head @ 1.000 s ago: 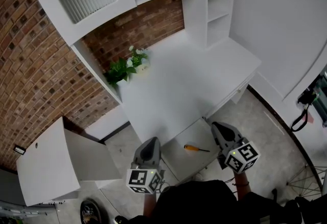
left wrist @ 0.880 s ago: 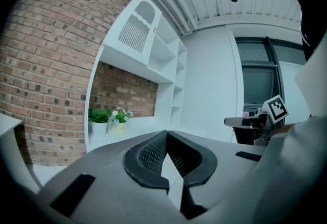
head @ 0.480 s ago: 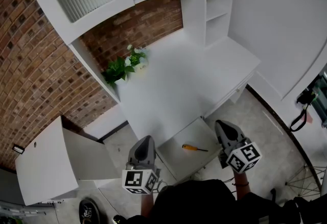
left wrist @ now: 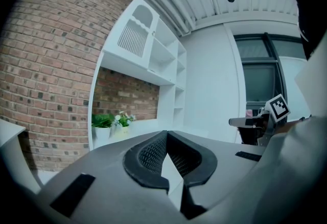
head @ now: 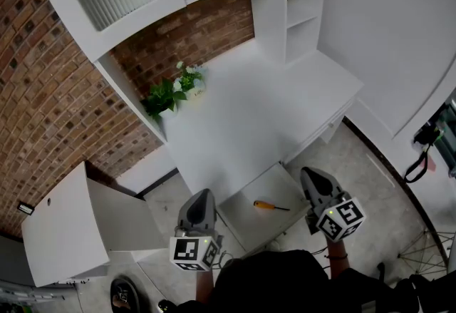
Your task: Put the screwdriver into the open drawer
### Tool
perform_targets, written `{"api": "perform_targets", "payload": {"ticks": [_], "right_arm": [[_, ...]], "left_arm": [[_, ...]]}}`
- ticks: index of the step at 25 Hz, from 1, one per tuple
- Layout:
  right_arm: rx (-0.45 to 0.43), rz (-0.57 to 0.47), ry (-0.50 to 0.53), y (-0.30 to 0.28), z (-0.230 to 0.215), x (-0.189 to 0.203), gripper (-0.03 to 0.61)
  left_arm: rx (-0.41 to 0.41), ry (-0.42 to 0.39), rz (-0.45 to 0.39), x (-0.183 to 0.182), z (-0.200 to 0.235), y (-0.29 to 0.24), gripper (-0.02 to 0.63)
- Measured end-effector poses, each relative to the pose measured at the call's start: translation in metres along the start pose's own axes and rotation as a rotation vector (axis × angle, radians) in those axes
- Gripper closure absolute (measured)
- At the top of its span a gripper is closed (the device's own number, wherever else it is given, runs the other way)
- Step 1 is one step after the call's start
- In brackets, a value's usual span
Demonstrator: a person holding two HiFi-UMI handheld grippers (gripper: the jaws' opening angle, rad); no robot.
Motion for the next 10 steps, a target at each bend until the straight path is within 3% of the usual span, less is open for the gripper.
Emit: {"api": "perform_targets", "payload": {"ticks": [10], "right_arm": [[0.012,0.003,-0.006,0.0052,-0.0056,0.0045,0.563]], "left_arm": [[-0.012,-0.008,0.007,0.004,-0.0009,0.0027,0.604]]}}
Point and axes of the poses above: the fingertips, and each gripper's own axes: y backward along the fingers, z to its left, x out of its underside, the point moved 4 cm from there along y, backward along the fingers, and after that the axes turned 15 degrees about z, right-handed, at the moved point
